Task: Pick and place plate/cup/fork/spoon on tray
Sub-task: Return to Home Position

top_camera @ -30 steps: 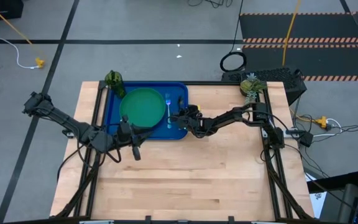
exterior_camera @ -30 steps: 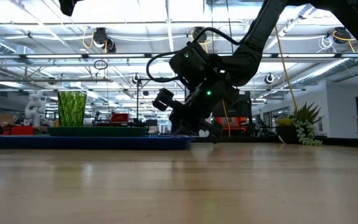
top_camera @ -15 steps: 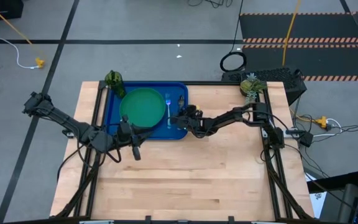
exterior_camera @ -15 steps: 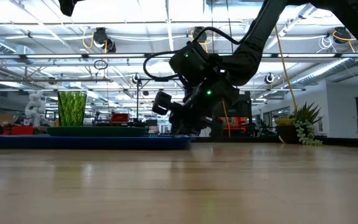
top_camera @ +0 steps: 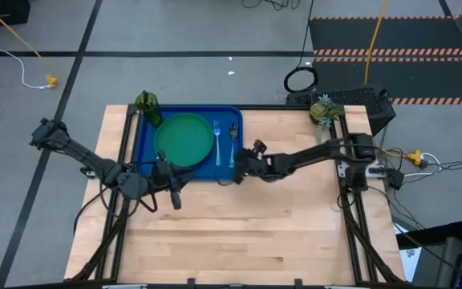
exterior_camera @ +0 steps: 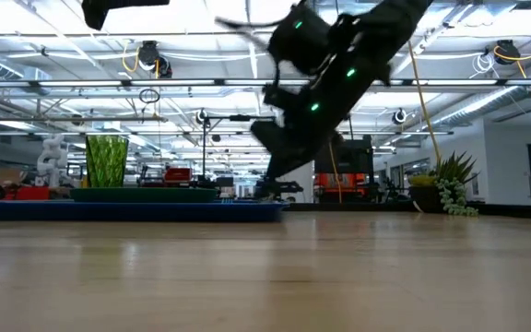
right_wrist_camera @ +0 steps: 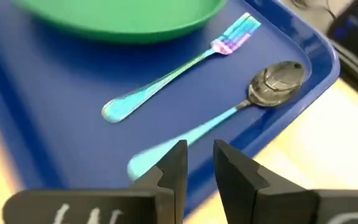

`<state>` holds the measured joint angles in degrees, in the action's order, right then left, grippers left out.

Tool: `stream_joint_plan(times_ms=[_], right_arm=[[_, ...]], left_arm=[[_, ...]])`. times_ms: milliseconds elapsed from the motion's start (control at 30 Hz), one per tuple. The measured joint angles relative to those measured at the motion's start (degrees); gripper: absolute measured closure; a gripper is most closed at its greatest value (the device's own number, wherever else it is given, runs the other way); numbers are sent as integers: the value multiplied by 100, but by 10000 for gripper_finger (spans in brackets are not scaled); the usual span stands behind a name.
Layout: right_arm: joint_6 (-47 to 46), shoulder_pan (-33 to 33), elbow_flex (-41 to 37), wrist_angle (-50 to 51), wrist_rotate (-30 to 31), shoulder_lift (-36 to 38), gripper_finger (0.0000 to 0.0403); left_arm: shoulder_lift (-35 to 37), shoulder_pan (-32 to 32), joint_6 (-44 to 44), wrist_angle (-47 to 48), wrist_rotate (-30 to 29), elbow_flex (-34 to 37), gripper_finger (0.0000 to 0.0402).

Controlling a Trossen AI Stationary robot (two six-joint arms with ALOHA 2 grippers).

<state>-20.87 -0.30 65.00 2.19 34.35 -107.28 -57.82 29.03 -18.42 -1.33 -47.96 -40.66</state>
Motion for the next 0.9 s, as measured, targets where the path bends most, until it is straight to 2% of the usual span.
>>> stream_joint_plan(times_ms=[200,433,600,767,900], right_arm=[[540,442,-1214,-252,7,1332,332],[1150,891,-3047,-1606,-20,3048,332],[1169,1052,-4081,-2367,-501,4060,332],[1315,1210,-4891,-2976,-1060,4912,332],[1416,1396,-5298,-3109,-1062,5506,348]], left_arm=[[-285,-1,-421,160,142,0,314],[-725,-24,-634,48,323,2,314],[-854,-178,-605,-481,310,2,314],[-866,-395,-664,-589,164,2,314],[-866,-532,-664,-581,135,2,314]])
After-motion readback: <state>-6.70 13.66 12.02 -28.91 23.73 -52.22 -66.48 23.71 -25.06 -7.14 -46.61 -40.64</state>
